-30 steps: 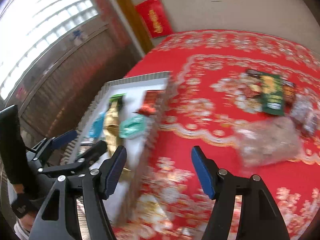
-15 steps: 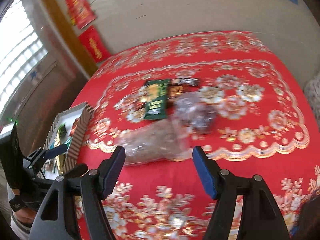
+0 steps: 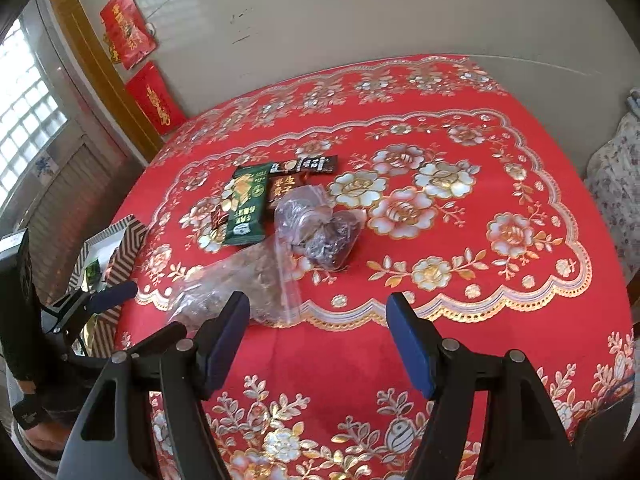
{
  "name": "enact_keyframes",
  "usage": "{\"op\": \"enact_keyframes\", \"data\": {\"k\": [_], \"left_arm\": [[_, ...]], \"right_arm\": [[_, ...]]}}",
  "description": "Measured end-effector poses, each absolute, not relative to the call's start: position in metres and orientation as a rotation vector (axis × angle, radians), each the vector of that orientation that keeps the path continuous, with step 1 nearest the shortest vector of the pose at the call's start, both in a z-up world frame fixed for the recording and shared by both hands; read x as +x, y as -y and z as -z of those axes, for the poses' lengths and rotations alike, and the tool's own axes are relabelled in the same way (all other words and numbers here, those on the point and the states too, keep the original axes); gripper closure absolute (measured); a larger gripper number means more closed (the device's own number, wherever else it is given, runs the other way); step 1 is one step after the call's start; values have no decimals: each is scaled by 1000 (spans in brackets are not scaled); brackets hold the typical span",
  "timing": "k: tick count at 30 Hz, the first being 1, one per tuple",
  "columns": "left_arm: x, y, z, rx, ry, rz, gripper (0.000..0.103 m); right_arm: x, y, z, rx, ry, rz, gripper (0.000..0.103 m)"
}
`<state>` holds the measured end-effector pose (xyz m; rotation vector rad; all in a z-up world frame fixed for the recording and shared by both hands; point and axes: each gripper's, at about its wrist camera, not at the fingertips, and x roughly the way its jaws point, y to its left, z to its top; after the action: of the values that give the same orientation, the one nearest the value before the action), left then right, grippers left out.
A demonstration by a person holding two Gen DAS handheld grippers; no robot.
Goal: Organize snacks
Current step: 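Move both tools back toward the remaining snacks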
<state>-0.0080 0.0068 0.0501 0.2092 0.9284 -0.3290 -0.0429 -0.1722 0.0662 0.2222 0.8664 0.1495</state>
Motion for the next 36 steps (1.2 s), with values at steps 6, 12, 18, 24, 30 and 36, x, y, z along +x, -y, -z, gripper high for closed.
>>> {"op": "enact_keyframes", "data": {"k": [6,12,18,24,30,36], "left_arm": [[-1,3,-46,207,-924,329,16],[3,15,-43,249,-929,364,16],[9,20,-39,271,-938,388,16],[15,19,-34,283,-946,402,16],[22,18,-30,294,-957,441,16],[25,24,-26,353,-957,498,16]], "right_arm": [[-40,176,-61,209,-872,-139,30],[-40,186,-56,248,-876,-144,30],[-35,181,-60,223,-876,-158,30],[-24,178,-63,191,-889,-149,30],[-22,176,-68,178,-872,-160,25],[-20,181,-60,193,-890,-157,25]]}}
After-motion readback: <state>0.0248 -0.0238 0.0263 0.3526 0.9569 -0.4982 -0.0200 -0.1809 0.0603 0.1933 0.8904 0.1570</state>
